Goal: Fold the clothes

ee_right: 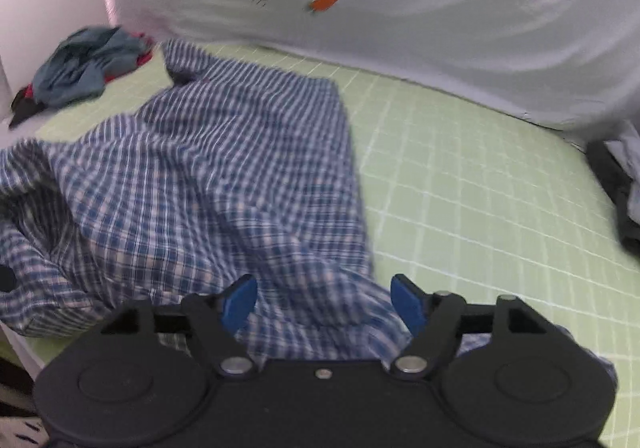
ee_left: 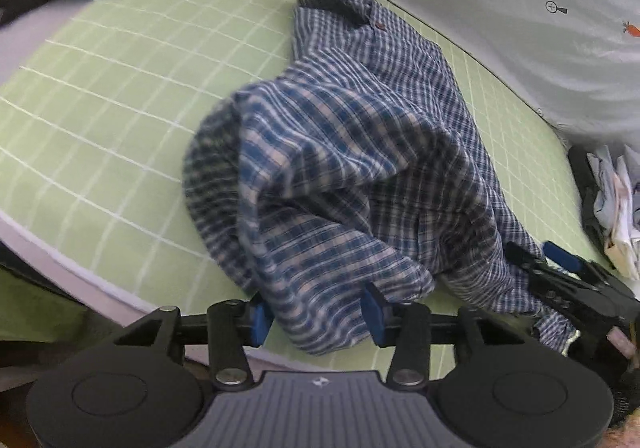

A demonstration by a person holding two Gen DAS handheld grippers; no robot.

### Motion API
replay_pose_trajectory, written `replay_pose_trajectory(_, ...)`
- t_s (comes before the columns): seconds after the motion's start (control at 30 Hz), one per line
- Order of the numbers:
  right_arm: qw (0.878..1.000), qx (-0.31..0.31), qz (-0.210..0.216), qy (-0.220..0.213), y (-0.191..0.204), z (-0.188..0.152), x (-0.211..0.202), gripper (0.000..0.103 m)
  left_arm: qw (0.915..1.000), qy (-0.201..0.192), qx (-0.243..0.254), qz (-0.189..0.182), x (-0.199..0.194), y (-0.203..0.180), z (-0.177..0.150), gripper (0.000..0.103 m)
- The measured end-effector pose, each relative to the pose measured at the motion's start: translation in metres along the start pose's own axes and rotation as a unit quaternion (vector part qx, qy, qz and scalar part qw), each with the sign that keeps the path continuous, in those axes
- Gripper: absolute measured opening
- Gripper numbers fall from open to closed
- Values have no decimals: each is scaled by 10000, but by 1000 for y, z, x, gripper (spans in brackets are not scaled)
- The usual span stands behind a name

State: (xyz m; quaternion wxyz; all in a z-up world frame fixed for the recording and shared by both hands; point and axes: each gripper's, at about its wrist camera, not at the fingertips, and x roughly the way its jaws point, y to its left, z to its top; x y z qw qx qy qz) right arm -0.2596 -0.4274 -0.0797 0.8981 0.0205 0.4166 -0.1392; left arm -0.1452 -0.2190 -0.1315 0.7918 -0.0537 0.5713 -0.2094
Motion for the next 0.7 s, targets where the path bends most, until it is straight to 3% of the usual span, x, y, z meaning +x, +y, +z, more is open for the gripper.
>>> replay_pose_trajectory(0.03, 9999, -69, 15, 76, 2, 1, 4, 32, 10000, 46, 7, -72, 2, 0, -1, 0)
replay_pose_trajectory(0.07, 9998, -138, 30, 153, 5, 1, 9, 4, 9999, 92, 14, -144, 5, 1, -1, 1)
replay_pose_trajectory(0.23, 9996, 289, -64, 42, -6, -9, -14, 3, 9990, -328, 252, 190, -20, -6, 5, 1)
replay_pose_trajectory(0.37, 9968, 792, -139, -37, -20, -8, -62, 3, 9966, -755, 257, 191, -85, -9, 3, 1)
replay_pose_trajectory(0.47, 9942, 955, -439, -242, -25, -6, -99, 3, 9921, -1190, 339, 199, -132, -8, 2, 1)
replay_pose_trajectory(0.53, 9913, 1089, -657, -332, -35, -5, -111, 3, 9901, -1340, 341, 236, -130, -6, 12, 1)
replay_pose_trajectory(0.63, 9895, 1203, -747, -273, -48, -1, -85, 3, 9891, -1223, 277, 776, -89, -2, 34, 2)
replay_pose_trajectory(0.7, 9915, 922, -869, -304, -44, 6, -70, 3, 9886, -1141, 212, 962, -70, -4, 51, 1)
